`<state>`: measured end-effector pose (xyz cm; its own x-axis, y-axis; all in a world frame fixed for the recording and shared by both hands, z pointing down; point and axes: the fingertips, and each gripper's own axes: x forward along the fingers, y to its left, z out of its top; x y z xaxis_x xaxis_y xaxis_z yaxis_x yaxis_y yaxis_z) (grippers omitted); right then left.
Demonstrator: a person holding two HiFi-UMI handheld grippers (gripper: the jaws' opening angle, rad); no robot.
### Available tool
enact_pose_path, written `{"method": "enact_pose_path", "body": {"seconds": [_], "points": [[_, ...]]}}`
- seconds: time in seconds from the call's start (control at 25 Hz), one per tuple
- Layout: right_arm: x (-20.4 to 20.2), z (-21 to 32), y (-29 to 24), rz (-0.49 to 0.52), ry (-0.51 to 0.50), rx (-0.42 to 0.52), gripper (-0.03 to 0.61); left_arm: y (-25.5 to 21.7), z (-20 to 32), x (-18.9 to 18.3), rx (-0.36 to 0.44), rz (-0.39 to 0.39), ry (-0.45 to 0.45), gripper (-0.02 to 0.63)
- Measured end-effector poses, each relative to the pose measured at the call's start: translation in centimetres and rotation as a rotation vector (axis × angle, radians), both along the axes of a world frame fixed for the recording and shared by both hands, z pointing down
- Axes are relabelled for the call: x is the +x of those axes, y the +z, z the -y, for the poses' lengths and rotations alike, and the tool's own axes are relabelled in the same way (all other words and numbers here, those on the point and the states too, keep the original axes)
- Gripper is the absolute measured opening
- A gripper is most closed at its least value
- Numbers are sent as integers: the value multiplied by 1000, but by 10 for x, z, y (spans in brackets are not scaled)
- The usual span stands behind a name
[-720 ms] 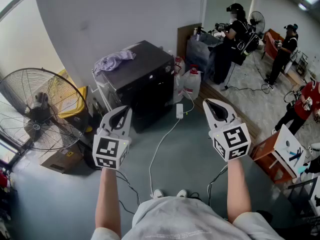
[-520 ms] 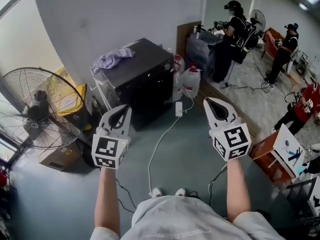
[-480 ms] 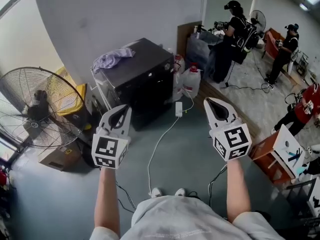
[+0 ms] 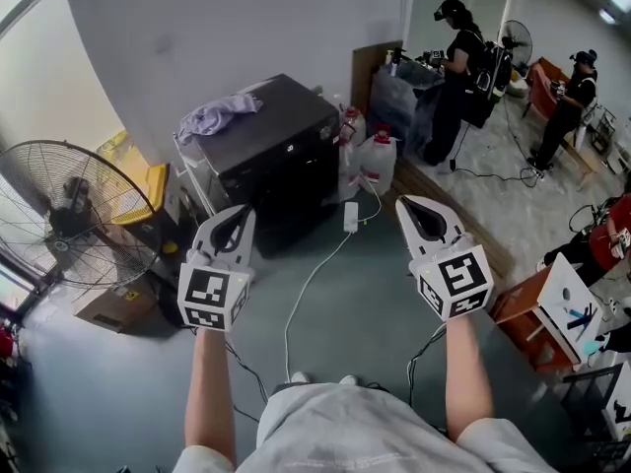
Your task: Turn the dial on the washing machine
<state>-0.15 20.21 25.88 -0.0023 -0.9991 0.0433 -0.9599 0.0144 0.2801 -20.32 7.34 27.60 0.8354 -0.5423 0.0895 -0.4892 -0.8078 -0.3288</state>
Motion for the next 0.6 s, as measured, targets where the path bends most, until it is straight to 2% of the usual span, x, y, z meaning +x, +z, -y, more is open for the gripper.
{"method": "enact_pose_path", "body": {"seconds": [0.4, 0.6], "points": [[54, -7, 14, 16, -26, -24, 14, 5, -6, 55, -5, -3, -14, 15], [78, -2, 14, 42, -6, -19, 14, -2, 1, 81, 2, -6, 1, 15]]}}
